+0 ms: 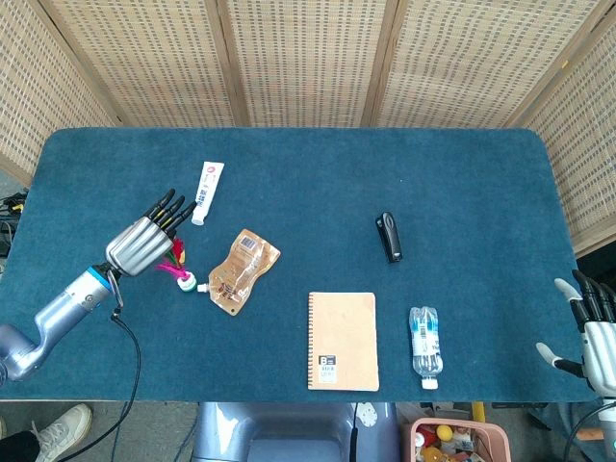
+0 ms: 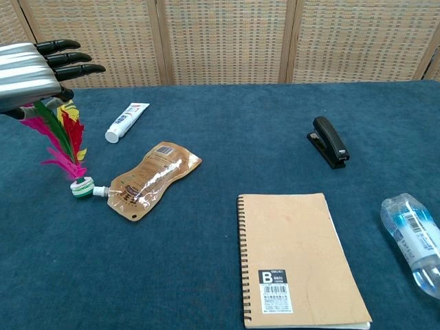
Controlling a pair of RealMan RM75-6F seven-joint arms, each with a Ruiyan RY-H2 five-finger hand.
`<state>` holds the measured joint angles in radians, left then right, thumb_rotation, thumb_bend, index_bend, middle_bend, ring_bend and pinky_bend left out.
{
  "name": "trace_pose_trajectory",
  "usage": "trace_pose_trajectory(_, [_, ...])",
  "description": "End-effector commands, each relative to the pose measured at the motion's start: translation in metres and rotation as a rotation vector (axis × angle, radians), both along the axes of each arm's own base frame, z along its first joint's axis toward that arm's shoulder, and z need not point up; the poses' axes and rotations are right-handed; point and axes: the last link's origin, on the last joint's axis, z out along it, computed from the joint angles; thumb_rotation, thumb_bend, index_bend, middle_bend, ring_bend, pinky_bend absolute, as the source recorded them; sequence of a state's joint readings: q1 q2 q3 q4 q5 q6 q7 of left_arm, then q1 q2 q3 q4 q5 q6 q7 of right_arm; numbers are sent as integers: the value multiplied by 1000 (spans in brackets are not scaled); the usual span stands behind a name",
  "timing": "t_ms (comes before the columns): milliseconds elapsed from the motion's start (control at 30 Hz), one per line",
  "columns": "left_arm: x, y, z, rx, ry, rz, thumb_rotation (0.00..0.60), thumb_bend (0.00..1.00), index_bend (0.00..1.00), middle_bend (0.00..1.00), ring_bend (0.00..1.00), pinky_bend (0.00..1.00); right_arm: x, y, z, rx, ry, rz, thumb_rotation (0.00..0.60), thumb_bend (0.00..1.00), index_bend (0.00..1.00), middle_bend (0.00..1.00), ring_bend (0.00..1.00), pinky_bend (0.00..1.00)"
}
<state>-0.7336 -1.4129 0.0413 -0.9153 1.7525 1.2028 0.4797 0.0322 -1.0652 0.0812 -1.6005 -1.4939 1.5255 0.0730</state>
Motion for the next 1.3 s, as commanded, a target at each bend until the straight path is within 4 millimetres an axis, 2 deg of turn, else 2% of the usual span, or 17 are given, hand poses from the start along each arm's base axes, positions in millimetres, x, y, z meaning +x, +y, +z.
trace_pose_trajectory(33, [7,-7,-2,2,15,-54,600,452,797,0,0,0,0,0,0,0,-1,0,600,0,0,0,0,0])
trace_pose_trajectory(133, [11,-16,-2,1,10,-83,600,453,783,0,0,0,0,1,1,-2,-3,0,600,0,0,0,0,0])
trace_pose_trajectory(233, [15,-25,-3,-7,-18,-104,600,446,660,0,0,0,0,1,1,-2,-4,1,600,0,0,0,0,0])
trace_pose_trajectory(300, [17,-30,-4,-15,-31,-125,600,402,601,0,0,0,0,1,1,-2,-4,4,600,0,0,0,0,0])
trace_pose_trajectory(400, [19,-36,-6,-25,-42,-149,600,239,492,0,0,0,1,2,2,-4,-7,8,600,0,0,0,0,0])
trace_pose_trajectory(467, [20,-39,-7,-28,-52,-152,600,89,322,0,0,0,1,3,2,-6,-9,9,600,0,0,0,0,0])
trace_pose_trajectory(500, [20,-40,-7,-28,-56,-150,600,49,240,0,0,0,2,3,2,-6,-9,10,600,0,0,0,0,0])
trace_pose_trajectory(567, [20,-43,-7,-33,-70,-146,600,0,42,0,0,0,2,3,2,-7,-9,11,600,0,0,0,0,0])
trace_pose_trajectory(600, [21,-44,-6,-35,-82,-145,600,0,14,0,0,0,2,4,2,-7,-9,11,600,0,0,0,0,0])
trace_pose_trajectory(733, [22,-53,1,-35,-143,-141,600,0,0,0,0,0,2,4,3,-6,-11,14,600,0,0,0,0,0])
trace_pose_trajectory(833, [20,-60,14,-21,-224,-110,600,0,0,0,0,0,3,5,4,-8,-14,15,600,0,0,0,0,0])
trace_pose_trajectory(933, [19,-68,33,-2,-381,-44,600,0,0,0,0,0,3,6,4,-8,-16,15,600,0,0,0,0,0])
trace_pose_trajectory(967, [17,-73,50,18,-532,7,600,0,0,0,0,0,4,7,5,-8,-18,18,600,0,0,0,0,0])
trace_pose_trajectory(1100, [-5,-95,88,62,-781,195,600,0,0,0,0,0,6,10,6,-10,-21,29,600,0,0,0,0,0])
trace_pose_trajectory(1233, [-21,-111,99,86,-889,338,600,0,0,0,0,0,7,11,7,-13,-22,32,600,0,0,0,0,0])
trace_pose_trajectory(1300, [-39,-132,100,85,-1023,498,600,0,0,0,0,0,7,12,7,-15,-22,32,600,0,0,0,0,0])
